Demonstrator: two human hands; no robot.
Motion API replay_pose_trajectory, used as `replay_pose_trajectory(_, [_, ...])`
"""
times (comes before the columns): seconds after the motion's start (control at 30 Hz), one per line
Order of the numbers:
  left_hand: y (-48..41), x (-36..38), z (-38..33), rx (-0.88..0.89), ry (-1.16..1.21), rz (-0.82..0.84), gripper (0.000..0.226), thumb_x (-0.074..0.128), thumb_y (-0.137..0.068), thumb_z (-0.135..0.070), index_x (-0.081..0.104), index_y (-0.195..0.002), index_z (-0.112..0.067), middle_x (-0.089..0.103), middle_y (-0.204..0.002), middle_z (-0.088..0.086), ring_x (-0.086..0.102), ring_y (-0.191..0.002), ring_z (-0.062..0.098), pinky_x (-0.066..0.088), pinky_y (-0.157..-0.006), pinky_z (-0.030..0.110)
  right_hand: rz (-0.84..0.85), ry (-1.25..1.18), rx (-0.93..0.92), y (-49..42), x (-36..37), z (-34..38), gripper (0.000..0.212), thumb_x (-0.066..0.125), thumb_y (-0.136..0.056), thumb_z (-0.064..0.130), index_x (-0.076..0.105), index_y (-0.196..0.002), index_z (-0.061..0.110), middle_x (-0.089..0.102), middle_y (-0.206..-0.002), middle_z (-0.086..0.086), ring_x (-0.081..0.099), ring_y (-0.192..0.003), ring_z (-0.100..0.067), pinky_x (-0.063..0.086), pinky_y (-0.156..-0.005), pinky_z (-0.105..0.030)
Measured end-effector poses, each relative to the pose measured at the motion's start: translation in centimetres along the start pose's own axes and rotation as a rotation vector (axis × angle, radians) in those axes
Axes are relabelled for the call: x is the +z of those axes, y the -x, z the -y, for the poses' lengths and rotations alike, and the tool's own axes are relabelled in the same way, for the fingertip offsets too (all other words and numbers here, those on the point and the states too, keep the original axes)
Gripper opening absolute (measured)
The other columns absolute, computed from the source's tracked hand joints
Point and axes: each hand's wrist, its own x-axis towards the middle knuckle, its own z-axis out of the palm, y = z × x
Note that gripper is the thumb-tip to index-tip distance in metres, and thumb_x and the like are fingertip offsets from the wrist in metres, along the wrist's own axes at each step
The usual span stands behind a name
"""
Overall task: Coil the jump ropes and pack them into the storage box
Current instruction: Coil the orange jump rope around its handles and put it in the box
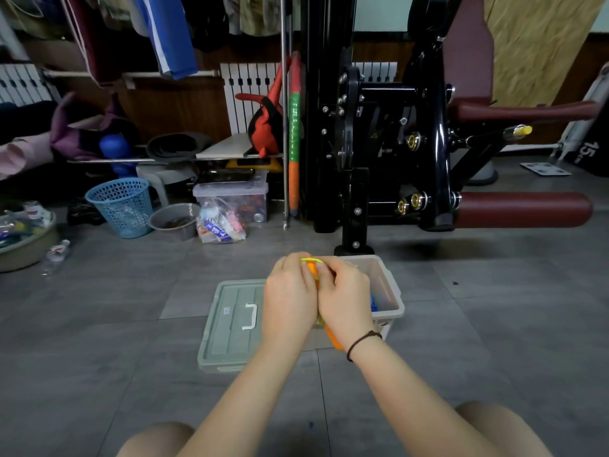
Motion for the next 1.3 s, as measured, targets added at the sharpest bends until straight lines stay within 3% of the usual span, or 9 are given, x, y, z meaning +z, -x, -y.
replay_pose_trajectory(0.17, [-0.2, -0.1, -0.6, -0.189, 0.201, -0.069, 0.027, 0.045, -0.091, -0.005, 0.069, -0.098, -0.014, 0.069, -0.096, 0.003, 0.061, -0.093, 0.021, 0.046, -0.084, 0.033, -0.033, -0.217, 0.150, -0.5, 0.2, 0.6, 0.012, 0.064, -0.087, 0.020, 0.074, -0.093, 0.019, 0.067, -0.075, 0.014, 0.061, -0.072, 0.006, 0.045, -0.064, -0.005])
replay_pose_trajectory(0.3, [-0.9, -0.6, -0.2, -0.357, 0.497, 0.008, 0.029, 0.046, -0.093, -0.007, 0.070, -0.093, -0.023, 0.072, -0.094, 0.000, 0.065, -0.094, 0.021, 0.053, -0.088, 0.043, -0.049, -0.373, 0.226, -0.9, 1.0, 0.6, 0.007, 0.071, -0.081, 0.022, 0.075, -0.086, 0.024, 0.073, -0.079, 0.008, 0.067, -0.079, -0.006, 0.056, -0.080, -0.031])
replay_pose_trajectory(0.37, [-1.3, -1.4, -0.3, -0.376, 0.630, 0.075, 0.029, 0.047, -0.094, -0.005, 0.071, -0.094, -0.022, 0.072, -0.090, 0.003, 0.067, -0.089, 0.019, 0.055, -0.081, 0.034, -0.070, -0.422, 0.214, -1.2, 1.1, 0.8, 0.006, 0.072, -0.080, 0.022, 0.075, -0.083, 0.026, 0.073, -0.081, 0.006, 0.068, -0.082, -0.008, 0.056, -0.082, -0.036])
replay_pose_trajectory(0.43, [-1.6, -2.2, -0.5, -0.366, 0.729, 0.141, 0.025, 0.048, -0.095, -0.007, 0.071, -0.097, -0.017, 0.072, -0.091, 0.007, 0.067, -0.087, 0.016, 0.054, -0.075, 0.023, -0.101, -0.445, 0.173, -1.3, 1.0, 1.1, 0.010, 0.071, -0.081, 0.020, 0.072, -0.077, 0.029, 0.072, -0.084, 0.006, 0.067, -0.084, -0.008, 0.055, -0.082, -0.037])
replay_pose_trajectory(0.57, [-1.8, -2.4, 0.2, -0.386, 0.823, 0.166, 0.020, 0.052, -0.094, -0.009, 0.071, -0.100, -0.008, 0.071, -0.102, 0.015, 0.067, -0.098, 0.026, 0.054, -0.086, 0.034, -0.146, -0.410, 0.127, -1.0, 1.0, 1.4, 0.021, 0.068, -0.083, 0.019, 0.066, -0.071, 0.036, 0.071, -0.083, 0.007, 0.066, -0.083, -0.007, 0.055, -0.080, -0.035])
replay_pose_trajectory(0.77, [-1.2, -2.0, -0.1, -0.569, 1.005, 0.044, 0.021, 0.049, -0.095, -0.006, 0.069, -0.093, 0.001, 0.066, -0.078, 0.013, 0.061, -0.070, 0.018, 0.051, -0.059, 0.021, -0.199, -0.364, 0.104, -0.2, 2.0, 1.9, 0.017, 0.066, -0.084, 0.019, 0.067, -0.073, 0.032, 0.069, -0.076, 0.007, 0.064, -0.074, -0.007, 0.054, -0.074, -0.036])
replay_pose_trajectory(0.9, [-0.4, -1.1, -1.3, -0.641, 1.059, -0.071, 0.024, 0.050, -0.095, -0.009, 0.071, -0.086, -0.013, 0.065, -0.083, 0.011, 0.058, -0.074, 0.019, 0.050, -0.072, 0.033, -0.271, -0.426, 0.121, 0.0, 2.8, 2.1, 0.023, 0.056, -0.089, 0.011, 0.070, -0.097, 0.027, 0.067, -0.076, 0.009, 0.059, -0.069, -0.004, 0.052, -0.074, -0.028])
replay_pose_trajectory(1.03, [-1.0, -0.4, -1.5, -0.684, 1.073, -0.187, 0.025, 0.045, -0.098, -0.012, 0.069, -0.097, -0.021, 0.061, -0.088, 0.011, 0.056, -0.076, 0.017, 0.049, -0.072, 0.031, -0.240, -0.350, 0.006, -0.3, 2.7, 2.2, 0.040, 0.056, -0.091, 0.014, 0.052, -0.128, 0.028, 0.058, -0.066, 0.008, 0.056, -0.063, -0.005, 0.044, -0.064, -0.013])
replay_pose_trajectory(1.3, [-2.0, -1.2, -1.1, -0.576, 1.091, -0.153, 0.027, 0.039, -0.101, -0.012, 0.065, -0.110, -0.017, 0.053, -0.066, -0.003, 0.049, -0.058, 0.009, 0.046, -0.063, 0.026, -0.005, -0.244, -0.079, -2.1, 1.0, 1.0, 0.050, 0.056, -0.091, 0.014, 0.043, -0.133, 0.036, 0.049, -0.115, 0.008, 0.062, -0.079, -0.010, 0.050, -0.078, -0.019])
